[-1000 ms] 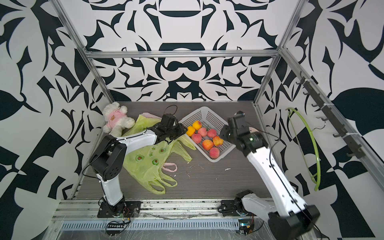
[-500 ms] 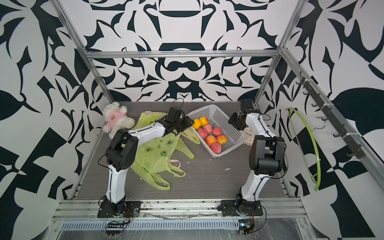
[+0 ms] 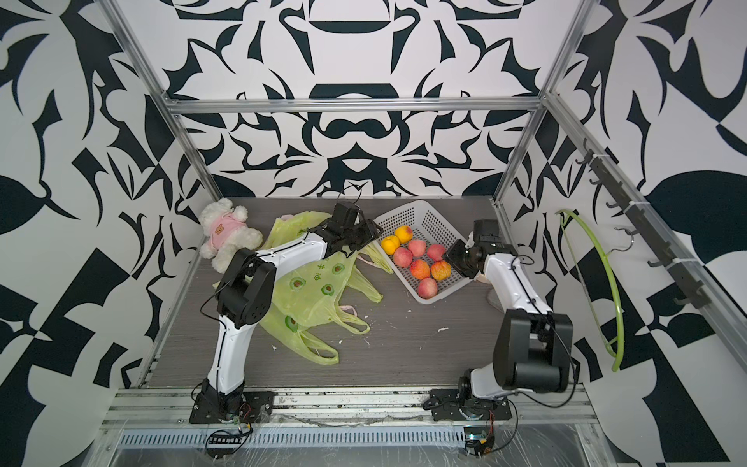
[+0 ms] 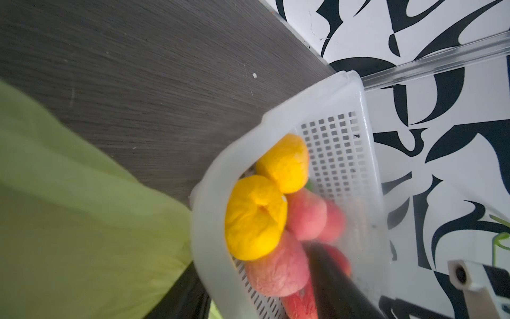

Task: Place the peach into a plastic bag & tie a knot
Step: Move the basket to the center of the board, then pick up the plastic bag at the center of the board.

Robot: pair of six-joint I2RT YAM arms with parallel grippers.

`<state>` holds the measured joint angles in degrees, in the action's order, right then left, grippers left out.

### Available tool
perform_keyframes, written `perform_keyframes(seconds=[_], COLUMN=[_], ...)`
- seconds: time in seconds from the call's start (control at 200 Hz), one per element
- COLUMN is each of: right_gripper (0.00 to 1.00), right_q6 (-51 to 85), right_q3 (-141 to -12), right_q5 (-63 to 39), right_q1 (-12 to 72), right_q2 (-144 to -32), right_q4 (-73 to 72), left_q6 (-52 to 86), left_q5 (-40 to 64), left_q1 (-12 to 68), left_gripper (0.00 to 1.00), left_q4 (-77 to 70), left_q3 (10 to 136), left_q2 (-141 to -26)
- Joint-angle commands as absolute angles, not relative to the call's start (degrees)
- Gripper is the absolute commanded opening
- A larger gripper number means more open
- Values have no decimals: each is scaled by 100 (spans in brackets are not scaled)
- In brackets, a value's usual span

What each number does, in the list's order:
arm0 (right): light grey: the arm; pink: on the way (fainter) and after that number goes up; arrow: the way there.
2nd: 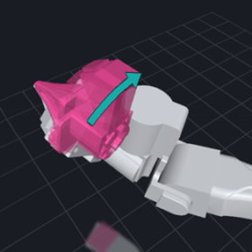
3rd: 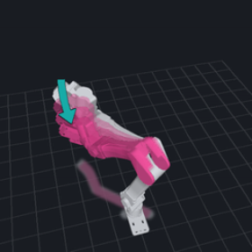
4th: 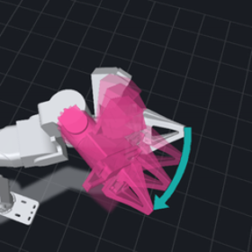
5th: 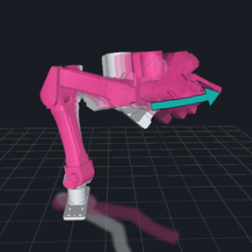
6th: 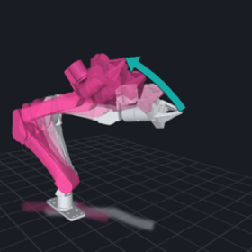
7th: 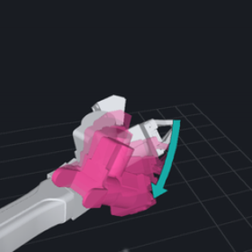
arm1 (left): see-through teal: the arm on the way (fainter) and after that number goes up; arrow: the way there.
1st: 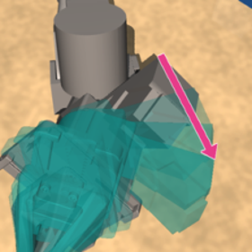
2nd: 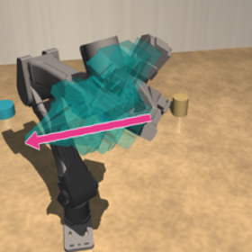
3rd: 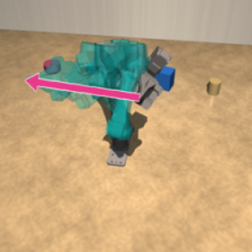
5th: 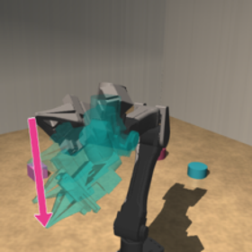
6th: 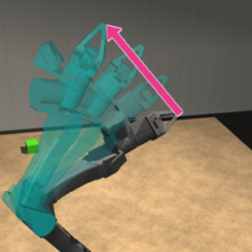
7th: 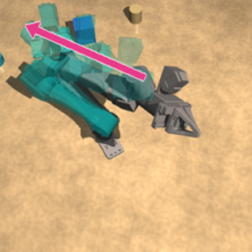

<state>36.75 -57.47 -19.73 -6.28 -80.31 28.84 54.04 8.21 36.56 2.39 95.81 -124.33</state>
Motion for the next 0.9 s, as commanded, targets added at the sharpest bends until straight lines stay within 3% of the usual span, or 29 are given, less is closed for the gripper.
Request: perform_keyframes(seconds=[0.0,0.17,0.31,0.37,0.495,0.6,0.635,0.765,0.895], right_gripper=[43,42,51,66,77,78,76,55,54], right_q6=[3880,3620,3734,4051,4464,4394,4184,3429,3234], right_q3=[-5333,-5470,-6236,-6437,-5893,-4986,-5151,-5856,-6014], right_q5=[-2140,-1989,-1566,-1695,-1991,-2744,-2821,-2411,-2447], right_q1=[-424,-5,508,632,615,515,517,708,831], right_q2=[-7470,-7176,-7391,-7434,-7018,-6524,-6599,-7034,-7263], right_q4=[2731,3107,3648,3640,2842,1368,1706,2960,3212], left_q6=[5070,4373,3888,3672,3358,3217,3210,2961,2760], left_q5=[625,1,-450,-710,-1159,-1344,-1382,-1838,-2440], left_q1=[3665,3665,3665,3674,3674,3689,3699,4029,4420], left_gripper=[60,62,66,66,67,67,68,71,73], left_q4=[575,1577,2166,2518,3163,3497,3559,3752,3973], left_q3=[9696,9537,9232,9133,8626,7988,7754,7214,7153], left_q2=[-12164,-11311,-10539,-10225,-9582,-9113,-8996,-8841,-9238])
